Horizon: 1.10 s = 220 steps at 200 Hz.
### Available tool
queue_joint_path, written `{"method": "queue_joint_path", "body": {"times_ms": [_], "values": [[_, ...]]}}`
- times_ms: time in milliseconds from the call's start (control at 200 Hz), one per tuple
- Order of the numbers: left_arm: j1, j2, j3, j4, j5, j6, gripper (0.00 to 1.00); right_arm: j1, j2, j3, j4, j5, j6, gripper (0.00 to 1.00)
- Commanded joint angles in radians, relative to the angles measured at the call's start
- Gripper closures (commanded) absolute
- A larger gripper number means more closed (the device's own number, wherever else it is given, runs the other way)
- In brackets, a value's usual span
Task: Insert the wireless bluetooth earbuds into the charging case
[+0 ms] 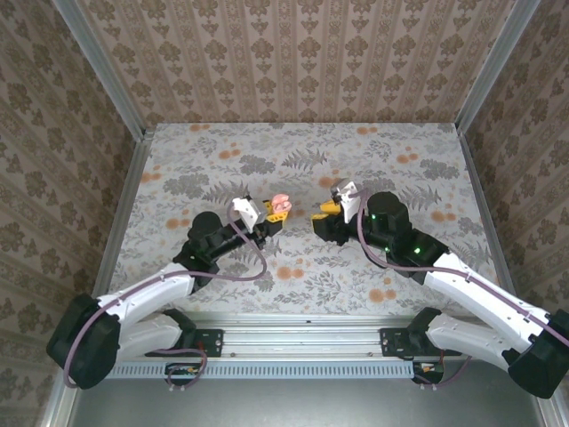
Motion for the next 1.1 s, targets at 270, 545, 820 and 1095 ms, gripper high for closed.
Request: {"method": "queue_joint_path", "body": {"times_ms": [270, 545, 820, 1095], "values": [[0.060, -0.147, -0.025, -0.142, 0.103, -0.028, 0.93, -0.023, 0.015, -0.045, 0.133, -0.181, -0.138, 0.45], [0.061, -0.196, -0.030, -0.182, 0.135, -0.003, 0.93, -0.096, 0.044, -0.036, 0.159, -0.345, -0.187, 0.28], [0.062, -0.201, -0.020, -0.185, 0.172, 0.010, 0.93, -0.119, 0.102, 0.019, 0.055, -0.484, -0.360, 0.25], [0.062, -0.201, 0.001, -0.194, 0.208, 0.024, 0.93, -0.125, 0.173, 0.124, -0.102, -0.535, -0.538, 0.23]]}}
